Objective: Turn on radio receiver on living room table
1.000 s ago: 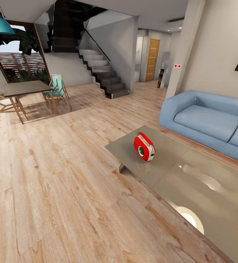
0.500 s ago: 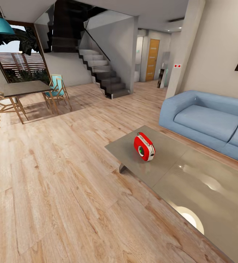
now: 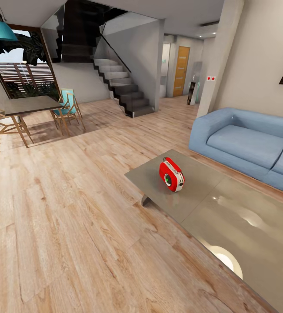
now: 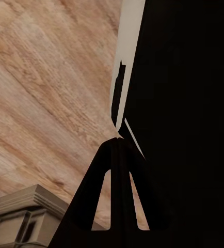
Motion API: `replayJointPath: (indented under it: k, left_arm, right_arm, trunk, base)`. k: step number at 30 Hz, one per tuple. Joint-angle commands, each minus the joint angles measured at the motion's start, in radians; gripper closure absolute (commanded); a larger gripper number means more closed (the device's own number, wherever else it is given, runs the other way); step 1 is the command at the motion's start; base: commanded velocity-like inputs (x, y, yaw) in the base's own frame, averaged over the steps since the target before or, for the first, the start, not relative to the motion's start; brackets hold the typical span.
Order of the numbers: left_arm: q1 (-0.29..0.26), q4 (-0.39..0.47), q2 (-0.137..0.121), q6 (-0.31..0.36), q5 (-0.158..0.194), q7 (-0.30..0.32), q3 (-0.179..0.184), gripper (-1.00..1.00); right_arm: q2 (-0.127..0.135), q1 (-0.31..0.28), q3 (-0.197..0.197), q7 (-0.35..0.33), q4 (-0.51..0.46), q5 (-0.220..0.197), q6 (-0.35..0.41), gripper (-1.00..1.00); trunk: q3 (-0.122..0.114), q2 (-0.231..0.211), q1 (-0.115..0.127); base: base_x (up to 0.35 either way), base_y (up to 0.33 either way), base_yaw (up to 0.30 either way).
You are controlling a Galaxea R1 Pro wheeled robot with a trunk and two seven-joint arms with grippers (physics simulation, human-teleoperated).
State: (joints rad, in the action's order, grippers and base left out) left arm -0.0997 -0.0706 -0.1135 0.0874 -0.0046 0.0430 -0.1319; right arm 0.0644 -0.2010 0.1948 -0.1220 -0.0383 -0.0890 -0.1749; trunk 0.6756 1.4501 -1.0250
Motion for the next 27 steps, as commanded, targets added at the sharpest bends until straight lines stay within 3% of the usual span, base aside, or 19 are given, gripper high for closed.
replayJointPath:
  k: [1, 27]
  left_arm:
    - [0.000, 0.000, 0.000, 0.000, 0.000, 0.000, 0.000, 1.00]
    - [0.000, 0.000, 0.000, 0.000, 0.000, 0.000, 0.000, 1.00]
  right_arm:
    - [0.000, 0.000, 0.000, 0.000, 0.000, 0.000, 0.000, -1.00]
    - [0.000, 0.000, 0.000, 0.000, 0.000, 0.000, 0.000, -1.00]
  trunk:
    - [0.000, 0.000, 0.000]
    - [0.000, 0.000, 0.000]
  base:
    - [0.000, 0.000, 0.000]
    - [0.000, 0.000, 0.000]
